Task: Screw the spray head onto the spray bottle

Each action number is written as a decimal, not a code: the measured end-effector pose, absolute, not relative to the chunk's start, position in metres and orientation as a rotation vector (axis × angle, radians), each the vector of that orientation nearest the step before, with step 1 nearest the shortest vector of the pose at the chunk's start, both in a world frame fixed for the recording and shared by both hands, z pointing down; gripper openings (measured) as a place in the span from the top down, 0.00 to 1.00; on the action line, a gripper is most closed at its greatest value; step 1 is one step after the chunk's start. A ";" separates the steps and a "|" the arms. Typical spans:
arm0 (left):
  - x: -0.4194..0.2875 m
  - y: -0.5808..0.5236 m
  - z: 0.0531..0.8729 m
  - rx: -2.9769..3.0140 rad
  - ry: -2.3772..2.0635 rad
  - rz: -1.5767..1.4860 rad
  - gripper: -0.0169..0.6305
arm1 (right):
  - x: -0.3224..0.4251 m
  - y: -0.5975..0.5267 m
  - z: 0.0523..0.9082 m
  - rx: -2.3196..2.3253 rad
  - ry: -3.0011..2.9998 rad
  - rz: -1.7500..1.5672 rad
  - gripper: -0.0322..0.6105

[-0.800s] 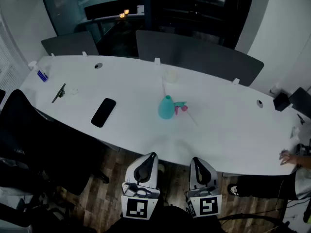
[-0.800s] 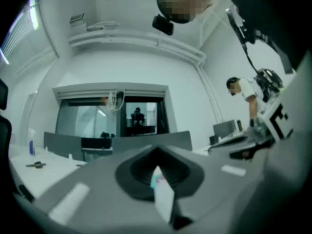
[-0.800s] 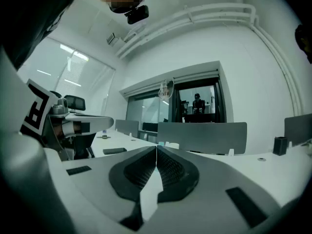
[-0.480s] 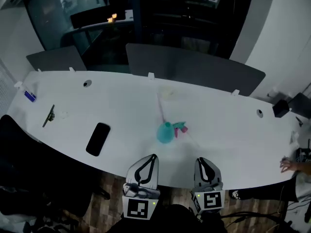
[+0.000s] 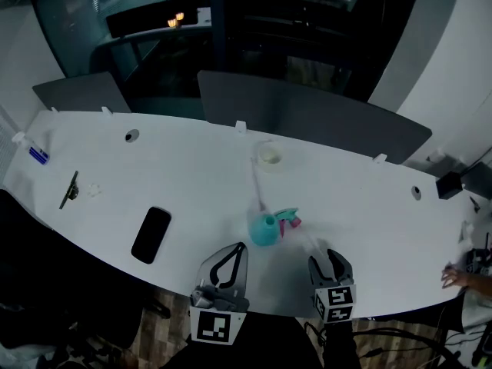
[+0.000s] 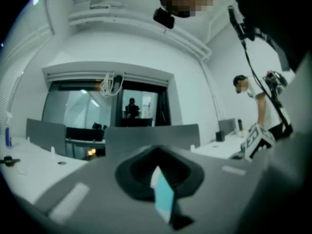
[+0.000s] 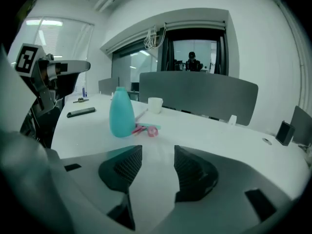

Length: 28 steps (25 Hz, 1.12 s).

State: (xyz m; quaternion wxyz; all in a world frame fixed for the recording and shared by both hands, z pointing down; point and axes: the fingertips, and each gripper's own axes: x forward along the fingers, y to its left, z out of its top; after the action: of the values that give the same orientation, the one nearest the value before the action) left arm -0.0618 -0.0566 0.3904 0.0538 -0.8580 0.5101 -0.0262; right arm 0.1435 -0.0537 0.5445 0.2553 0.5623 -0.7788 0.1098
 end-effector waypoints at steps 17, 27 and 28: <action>-0.061 -0.084 0.383 -2.537 1.688 -0.095 0.97 | 0.118 -0.087 0.572 1.251 -2.232 0.335 0.91; -0.042 -0.084 0.365 -2.626 1.656 0.038 0.97 | 0.141 -0.093 0.503 1.473 -2.359 0.230 0.91; -0.037 -0.084 0.362 -2.677 1.628 0.068 0.97 | 0.142 -0.094 0.486 1.501 -2.392 0.206 0.91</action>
State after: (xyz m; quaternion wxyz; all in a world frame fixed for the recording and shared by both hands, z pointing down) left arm -0.0365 -0.0836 0.3623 0.0038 -0.8542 0.5195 0.0218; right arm 0.1419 -0.0936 0.4864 0.1544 0.5236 -0.8348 0.0718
